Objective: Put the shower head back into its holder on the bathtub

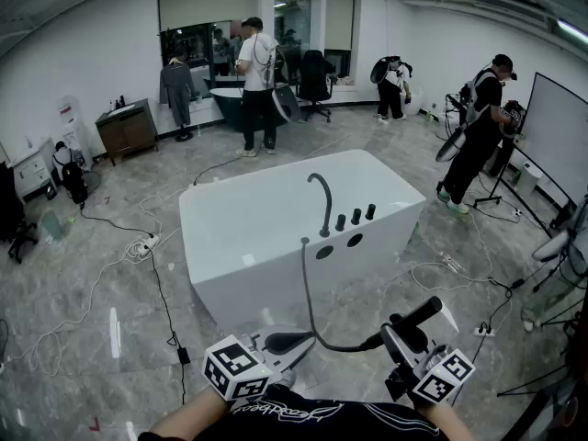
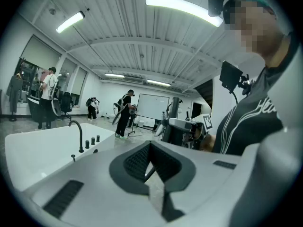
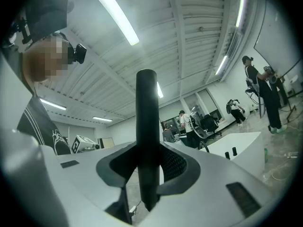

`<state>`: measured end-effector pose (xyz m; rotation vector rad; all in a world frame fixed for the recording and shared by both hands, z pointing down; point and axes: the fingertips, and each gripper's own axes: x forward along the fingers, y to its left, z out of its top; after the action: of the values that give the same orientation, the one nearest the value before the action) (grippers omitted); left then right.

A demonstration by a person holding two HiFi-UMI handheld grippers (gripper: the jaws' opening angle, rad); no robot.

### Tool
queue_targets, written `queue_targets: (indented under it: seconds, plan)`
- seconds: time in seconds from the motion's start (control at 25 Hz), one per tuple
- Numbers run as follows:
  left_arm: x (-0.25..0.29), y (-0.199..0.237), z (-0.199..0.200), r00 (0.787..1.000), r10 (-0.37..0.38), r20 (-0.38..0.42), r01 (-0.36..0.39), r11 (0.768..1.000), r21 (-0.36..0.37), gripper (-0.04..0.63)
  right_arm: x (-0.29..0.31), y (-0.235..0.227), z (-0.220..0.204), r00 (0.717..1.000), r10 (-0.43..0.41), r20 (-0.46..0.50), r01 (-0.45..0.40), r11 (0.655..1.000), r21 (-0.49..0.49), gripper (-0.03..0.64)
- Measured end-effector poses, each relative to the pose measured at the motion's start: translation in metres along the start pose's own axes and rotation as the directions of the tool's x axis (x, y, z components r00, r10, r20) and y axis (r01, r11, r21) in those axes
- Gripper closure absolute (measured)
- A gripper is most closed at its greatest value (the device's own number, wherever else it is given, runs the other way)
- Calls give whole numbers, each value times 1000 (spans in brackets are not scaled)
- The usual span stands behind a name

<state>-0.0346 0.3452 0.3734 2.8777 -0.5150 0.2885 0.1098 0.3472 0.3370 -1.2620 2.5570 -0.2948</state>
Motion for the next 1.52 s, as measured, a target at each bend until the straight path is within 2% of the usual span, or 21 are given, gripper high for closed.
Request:
queue_targets:
  seconds: [0.64,0.92,1.04,1.2,1.32,1.52]
  plan:
    - [23,4,10,1000,-16,7,16,1000,6,591,10,-14,5,999,10,-36,-11,999,-33,482]
    - [27,3,9,995,-95,11,95,995,25,591,15,-21,1,999,17,-36,-17,1000,1,482]
    - [28,18,2,996,-85,4,85,996,2,591,25,-32,1,999,18,-33,-18,1000,15,482]
    - [35,43,-17,996,-85,-27,84,995,-59,591,41,-52,-7,999,15,-33,-12,997,82,482]
    - [45,66,-25,995,-89,-46,86,993,-77,591,61,-65,-11,999,17,-35,-13,993,115,482]
    - [70,116,-29,989,-133,-71,126,987,-99,591,107,-95,-11,999,18,-37,-11,986,167,482]
